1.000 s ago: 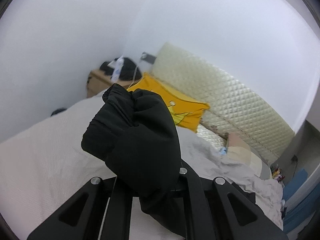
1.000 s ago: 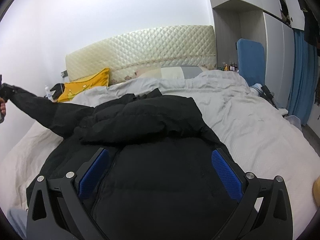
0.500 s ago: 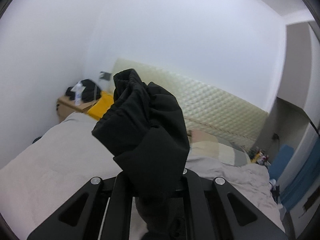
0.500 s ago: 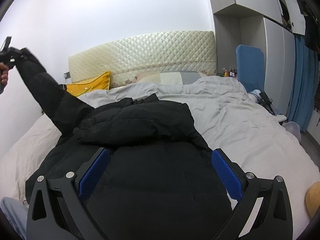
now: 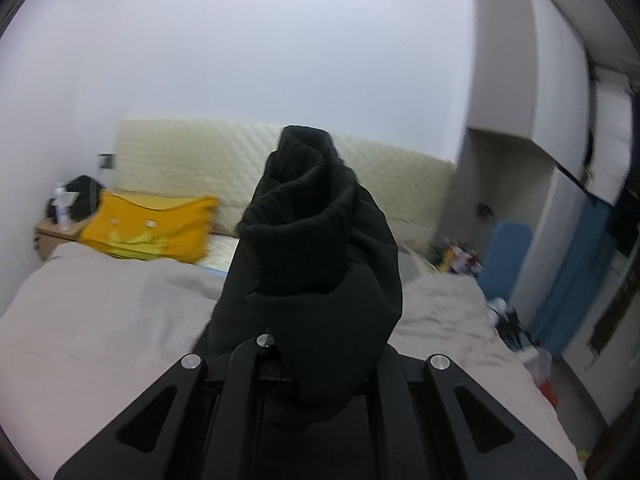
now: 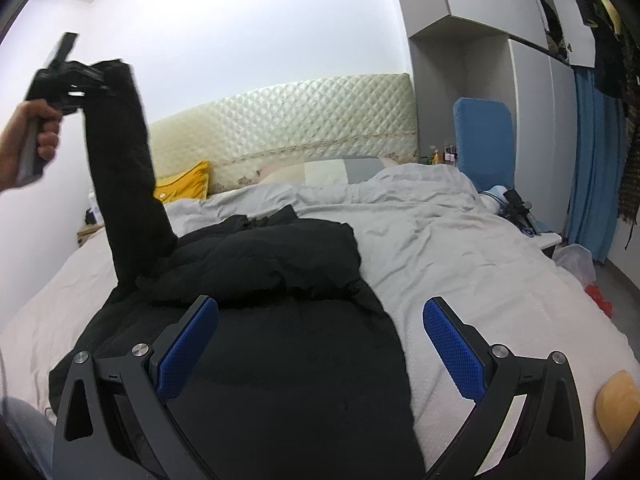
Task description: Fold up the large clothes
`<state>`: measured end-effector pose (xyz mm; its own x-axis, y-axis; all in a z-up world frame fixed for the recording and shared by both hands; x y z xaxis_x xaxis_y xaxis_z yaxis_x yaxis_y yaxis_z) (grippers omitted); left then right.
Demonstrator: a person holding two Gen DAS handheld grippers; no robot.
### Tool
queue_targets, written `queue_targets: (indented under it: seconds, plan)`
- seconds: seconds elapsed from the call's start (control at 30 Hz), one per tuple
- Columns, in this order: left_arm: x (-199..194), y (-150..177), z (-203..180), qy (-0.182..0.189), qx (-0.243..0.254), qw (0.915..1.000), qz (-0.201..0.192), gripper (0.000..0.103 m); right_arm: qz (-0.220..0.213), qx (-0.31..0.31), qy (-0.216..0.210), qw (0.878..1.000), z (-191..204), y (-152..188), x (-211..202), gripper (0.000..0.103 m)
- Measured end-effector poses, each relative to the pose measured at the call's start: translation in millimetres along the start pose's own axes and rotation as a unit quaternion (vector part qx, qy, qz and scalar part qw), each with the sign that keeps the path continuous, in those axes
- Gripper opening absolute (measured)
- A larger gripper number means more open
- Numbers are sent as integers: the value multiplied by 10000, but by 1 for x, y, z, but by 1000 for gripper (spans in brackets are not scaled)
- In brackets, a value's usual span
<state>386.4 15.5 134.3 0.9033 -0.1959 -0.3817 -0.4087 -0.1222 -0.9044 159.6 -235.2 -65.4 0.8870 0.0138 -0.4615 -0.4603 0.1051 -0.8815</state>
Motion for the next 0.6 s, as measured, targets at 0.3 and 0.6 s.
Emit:
queue_targets:
  seconds: [0.3, 0.6]
  plan:
    - [101, 86, -119, 392, 464, 9955, 723, 7, -32, 487, 42, 9988, -34, -6, 5, 103]
    - [189, 176, -139, 507, 791, 9861, 1373, 7, 148, 793, -75, 9967, -46, 1, 30, 103]
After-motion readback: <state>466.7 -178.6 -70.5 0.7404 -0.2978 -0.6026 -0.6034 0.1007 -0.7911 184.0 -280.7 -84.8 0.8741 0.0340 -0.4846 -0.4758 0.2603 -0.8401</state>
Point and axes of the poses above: each gripper's, at about its wrist camera, not at the fingertips, and x roughly the way its jaws point, z to its left, y to its underside, the point moved 4 cm from there along x, roughly the way its jaws point, and after that the axes turned 4 degrees about y, right-handed, at the moved point
